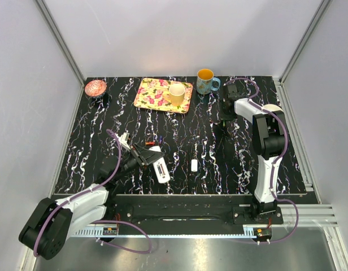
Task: Load the batteries into the remote control
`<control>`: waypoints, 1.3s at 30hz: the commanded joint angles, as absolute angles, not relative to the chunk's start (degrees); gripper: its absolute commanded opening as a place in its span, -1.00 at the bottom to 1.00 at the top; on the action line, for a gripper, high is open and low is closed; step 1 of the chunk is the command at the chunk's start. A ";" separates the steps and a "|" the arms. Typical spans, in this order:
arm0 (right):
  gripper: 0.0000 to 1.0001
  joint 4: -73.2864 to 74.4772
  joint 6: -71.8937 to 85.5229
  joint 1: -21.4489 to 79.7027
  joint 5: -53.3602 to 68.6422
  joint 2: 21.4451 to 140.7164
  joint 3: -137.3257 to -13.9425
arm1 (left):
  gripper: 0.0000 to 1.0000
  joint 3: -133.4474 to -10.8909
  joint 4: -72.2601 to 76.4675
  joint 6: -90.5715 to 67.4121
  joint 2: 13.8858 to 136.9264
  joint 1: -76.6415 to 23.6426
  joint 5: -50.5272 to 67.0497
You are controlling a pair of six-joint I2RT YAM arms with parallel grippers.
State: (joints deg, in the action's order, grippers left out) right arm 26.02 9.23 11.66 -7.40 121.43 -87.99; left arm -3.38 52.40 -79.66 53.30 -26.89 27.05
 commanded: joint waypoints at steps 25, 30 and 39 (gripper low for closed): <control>-1.00 19.33 24.78 41.46 -12.63 68.04 -59.42 | -1.00 -12.04 60.81 -81.65 62.22 -26.98 25.50; -1.00 23.72 25.40 54.56 -18.19 63.20 -60.90 | -1.00 -14.06 65.30 -83.14 68.37 -28.21 24.44; -1.00 24.61 24.43 64.77 -21.97 67.68 -64.25 | -1.00 -17.40 66.97 -84.29 73.74 -32.52 21.45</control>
State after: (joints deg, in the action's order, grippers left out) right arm 24.80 24.27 63.90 -17.76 67.35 -62.37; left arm -14.48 60.12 -82.94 73.12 -31.24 23.83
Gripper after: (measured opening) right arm 0.040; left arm 0.310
